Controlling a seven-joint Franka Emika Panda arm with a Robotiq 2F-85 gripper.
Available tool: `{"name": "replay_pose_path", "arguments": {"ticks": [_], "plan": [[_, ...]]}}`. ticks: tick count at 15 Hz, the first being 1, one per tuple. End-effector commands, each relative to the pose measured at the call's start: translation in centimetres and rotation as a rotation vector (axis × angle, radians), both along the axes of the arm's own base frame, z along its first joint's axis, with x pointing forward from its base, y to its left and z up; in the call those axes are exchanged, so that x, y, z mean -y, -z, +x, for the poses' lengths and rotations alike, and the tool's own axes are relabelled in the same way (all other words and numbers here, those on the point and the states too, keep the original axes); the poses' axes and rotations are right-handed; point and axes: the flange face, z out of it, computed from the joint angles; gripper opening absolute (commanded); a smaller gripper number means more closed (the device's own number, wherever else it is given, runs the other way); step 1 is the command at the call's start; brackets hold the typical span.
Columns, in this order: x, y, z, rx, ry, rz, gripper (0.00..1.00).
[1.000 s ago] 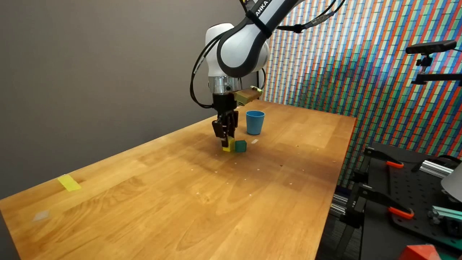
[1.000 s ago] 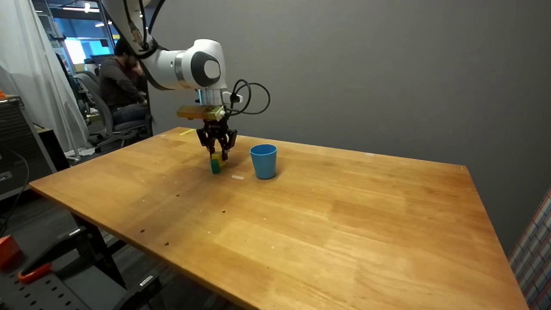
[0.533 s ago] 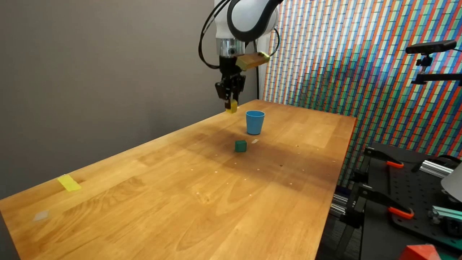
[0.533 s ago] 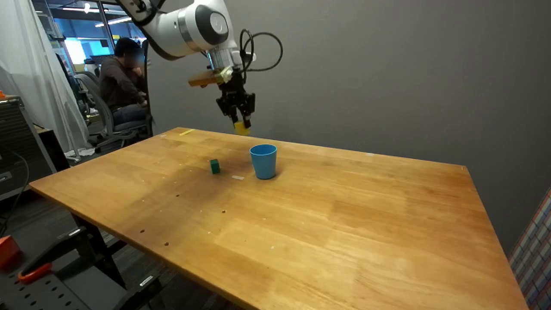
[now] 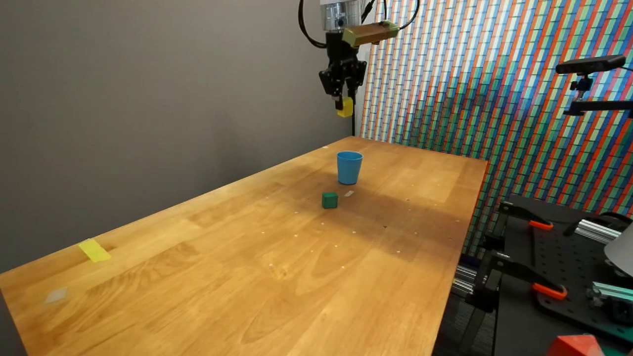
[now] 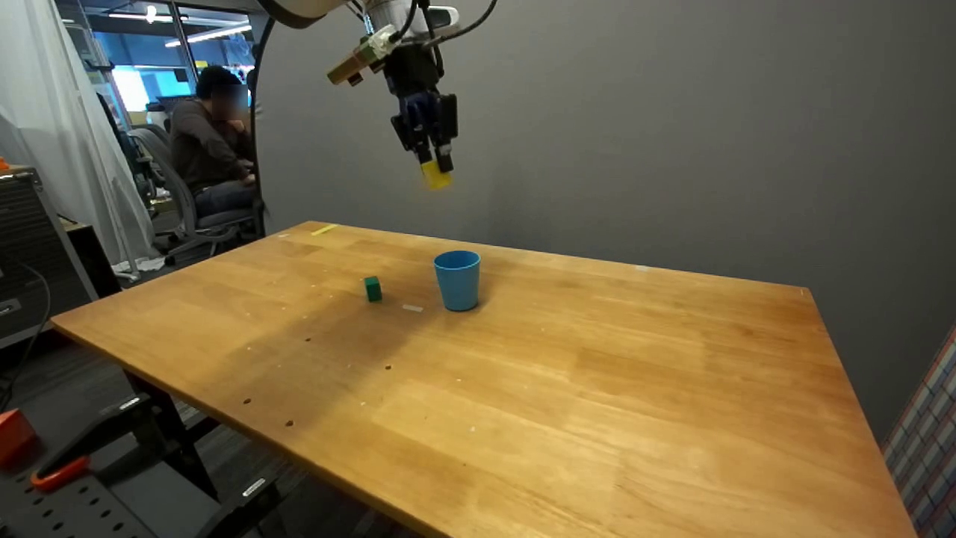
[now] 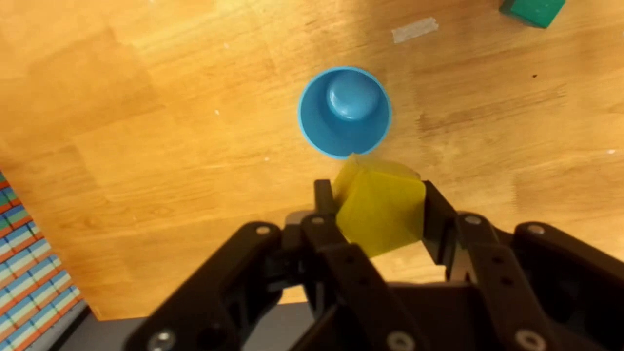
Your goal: Put the yellow block in the cup
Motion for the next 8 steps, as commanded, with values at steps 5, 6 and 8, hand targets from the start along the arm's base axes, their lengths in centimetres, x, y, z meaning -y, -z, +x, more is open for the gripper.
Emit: {"name": "replay_pose_path", "arguments": {"ticks": [5, 6, 8], "plan": [[3.9, 5.4, 0.4, -0.047, 0.09, 0.016, 0.19], [4.1, 6.1, 0.8, -0.046, 0.086, 0.014, 0.19], [4.3, 7.3, 1.5, -0.044, 0.084, 0.026, 0.19]]}}
